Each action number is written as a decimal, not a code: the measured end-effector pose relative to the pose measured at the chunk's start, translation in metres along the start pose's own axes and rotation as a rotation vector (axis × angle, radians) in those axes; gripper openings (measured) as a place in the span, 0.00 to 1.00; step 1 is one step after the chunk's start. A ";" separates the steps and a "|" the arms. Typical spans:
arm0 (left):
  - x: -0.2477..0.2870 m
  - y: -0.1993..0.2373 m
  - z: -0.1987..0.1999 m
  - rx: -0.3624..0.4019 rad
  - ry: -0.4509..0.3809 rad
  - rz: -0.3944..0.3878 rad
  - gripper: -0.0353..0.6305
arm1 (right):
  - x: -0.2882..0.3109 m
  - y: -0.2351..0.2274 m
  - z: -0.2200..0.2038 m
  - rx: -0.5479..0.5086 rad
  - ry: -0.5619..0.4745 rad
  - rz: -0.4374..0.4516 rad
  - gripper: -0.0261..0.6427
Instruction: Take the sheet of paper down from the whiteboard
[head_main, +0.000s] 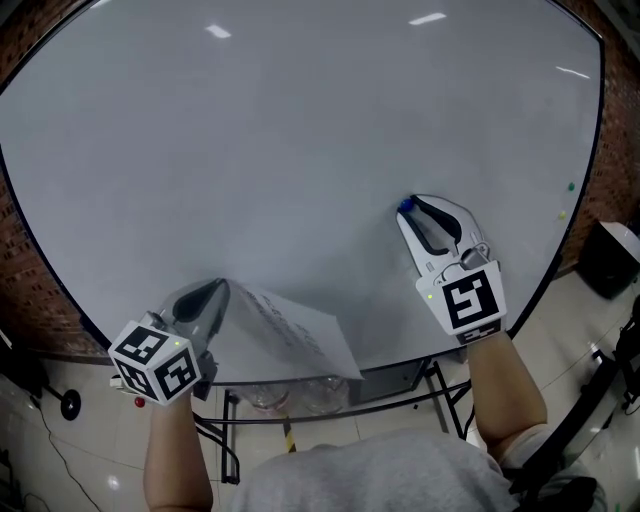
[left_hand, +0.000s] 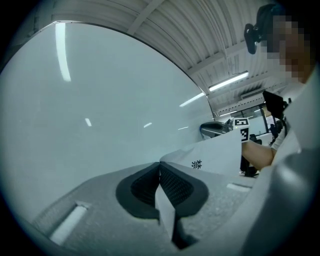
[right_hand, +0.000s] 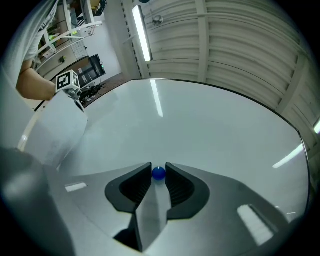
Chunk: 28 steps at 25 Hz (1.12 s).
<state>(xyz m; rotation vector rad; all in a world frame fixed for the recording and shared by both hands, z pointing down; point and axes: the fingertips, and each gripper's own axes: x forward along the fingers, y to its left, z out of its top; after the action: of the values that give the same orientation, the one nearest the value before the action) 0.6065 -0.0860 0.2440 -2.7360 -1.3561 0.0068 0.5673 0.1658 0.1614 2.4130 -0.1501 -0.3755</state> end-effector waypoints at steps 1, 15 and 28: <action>0.002 -0.003 -0.002 -0.002 0.003 -0.010 0.06 | 0.000 0.001 -0.001 -0.001 0.002 0.004 0.17; 0.022 -0.035 -0.037 -0.011 0.049 -0.169 0.06 | -0.047 0.056 -0.002 0.036 0.047 0.077 0.12; -0.018 -0.131 -0.041 0.002 0.044 -0.211 0.06 | -0.152 0.158 -0.053 0.483 0.229 0.373 0.04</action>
<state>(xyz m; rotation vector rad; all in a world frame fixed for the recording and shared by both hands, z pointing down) 0.4930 -0.0246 0.2944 -2.5606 -1.6226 -0.0655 0.4377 0.1096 0.3370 2.7945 -0.6383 0.1263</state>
